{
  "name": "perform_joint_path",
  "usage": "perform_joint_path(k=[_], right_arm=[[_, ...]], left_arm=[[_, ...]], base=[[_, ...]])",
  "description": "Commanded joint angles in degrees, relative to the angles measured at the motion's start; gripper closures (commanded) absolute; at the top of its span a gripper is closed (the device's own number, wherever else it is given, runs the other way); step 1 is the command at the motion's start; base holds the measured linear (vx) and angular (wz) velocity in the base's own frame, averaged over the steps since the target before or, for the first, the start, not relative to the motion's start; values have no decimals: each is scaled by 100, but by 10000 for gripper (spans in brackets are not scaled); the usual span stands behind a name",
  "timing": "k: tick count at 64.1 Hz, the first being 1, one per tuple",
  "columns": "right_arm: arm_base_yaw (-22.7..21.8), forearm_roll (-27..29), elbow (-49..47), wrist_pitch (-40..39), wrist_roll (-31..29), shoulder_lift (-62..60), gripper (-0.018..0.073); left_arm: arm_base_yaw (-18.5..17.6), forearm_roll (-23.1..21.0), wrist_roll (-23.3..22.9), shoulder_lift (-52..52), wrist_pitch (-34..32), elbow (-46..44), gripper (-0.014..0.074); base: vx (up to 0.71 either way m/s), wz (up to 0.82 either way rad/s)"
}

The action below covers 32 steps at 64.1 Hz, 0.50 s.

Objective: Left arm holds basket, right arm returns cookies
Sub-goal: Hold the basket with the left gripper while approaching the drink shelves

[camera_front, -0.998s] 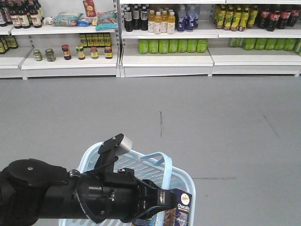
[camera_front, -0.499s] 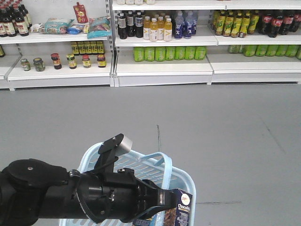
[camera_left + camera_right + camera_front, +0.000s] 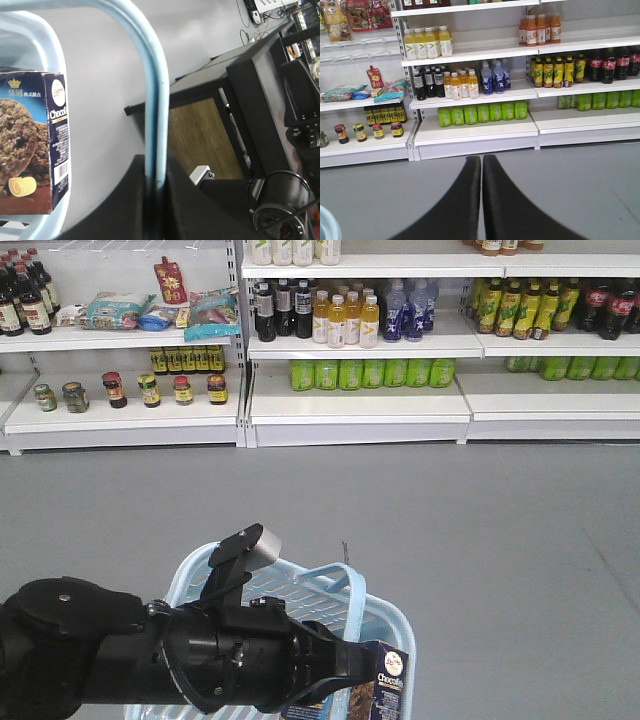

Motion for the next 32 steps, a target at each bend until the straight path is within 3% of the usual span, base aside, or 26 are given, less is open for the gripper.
perform_joint_path(k=[1, 32], right_arm=[[4, -56, 19, -427, -9, -71, 567], [4, -56, 19, -427, -9, -71, 567]], left_arm=[[-25, -375, 89, -242, 213, -161, 603], [-25, -375, 89, -242, 213, -161, 603]], base=[[36, 3], [35, 1]])
